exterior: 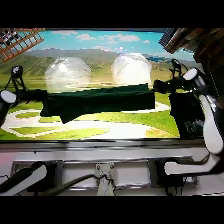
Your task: Fold the clothes and pants, and hang the long-sleeved shirts on hangers.
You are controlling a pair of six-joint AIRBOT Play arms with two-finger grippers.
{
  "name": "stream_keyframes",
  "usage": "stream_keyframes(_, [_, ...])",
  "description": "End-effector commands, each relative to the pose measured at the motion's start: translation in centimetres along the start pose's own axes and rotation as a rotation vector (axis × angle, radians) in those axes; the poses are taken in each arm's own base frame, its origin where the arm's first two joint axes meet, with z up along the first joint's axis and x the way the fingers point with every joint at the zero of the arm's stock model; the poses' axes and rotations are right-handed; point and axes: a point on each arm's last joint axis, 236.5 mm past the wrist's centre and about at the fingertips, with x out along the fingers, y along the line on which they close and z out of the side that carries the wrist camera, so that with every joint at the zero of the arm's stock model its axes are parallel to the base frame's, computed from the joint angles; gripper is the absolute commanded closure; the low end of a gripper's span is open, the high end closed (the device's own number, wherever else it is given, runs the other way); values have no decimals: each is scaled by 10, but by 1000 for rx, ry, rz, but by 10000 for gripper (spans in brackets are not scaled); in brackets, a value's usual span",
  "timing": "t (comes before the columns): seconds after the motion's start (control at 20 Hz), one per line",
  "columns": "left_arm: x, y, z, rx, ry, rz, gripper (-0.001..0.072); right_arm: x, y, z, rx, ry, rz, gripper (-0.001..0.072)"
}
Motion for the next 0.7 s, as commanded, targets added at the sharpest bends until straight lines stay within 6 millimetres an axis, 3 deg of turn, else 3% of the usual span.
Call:
stream_keyframes(0.0, [43, 12, 13, -3, 31, 0, 699, 43, 11, 30, -27, 21, 25, 682])
stream_keyframes(0.05, [50, 15, 15, -7, 31, 6, 699, 48, 10, 37, -5, 13, 17, 646])
stream_keyframes(0.15, [60, 21, 16, -15, 36, 12, 696, 51, 1, 51, 69, -24, -20, 272])
stream_keyframes(0.25, [58, 24, 13, -21, 50, 13, 679, 44, -14, 51, 98, -26, -65, 261])
stream_keyframes(0.3, [53, 28, 11, -32, 58, 13, 587, 41, -23, 47, 108, -5, -77, 261])
stream_keyframes(0.35, [48, 35, 12, -50, 56, 18, 384, 37, -32, 39, 125, 30, -85, 261])
stream_keyframes(0.4, [40, 43, 15, -91, 46, 28, 241, 34, -41, 30, 134, 66, -89, 262])
stream_keyframes(0.45, [31, 51, 19, -140, 28, 39, 203, 30, -46, 21, 127, 107, -80, 261])
stream_keyframes(0.55, [12, 52, 30, -219, -16, 22, 203, 28, -49, 2, 101, 178, -45, 260])
stream_keyframes(0.65, [0, 26, 40, -256, -40, -65, 204, 34, -44, -10, 102, 206, 8, 257])
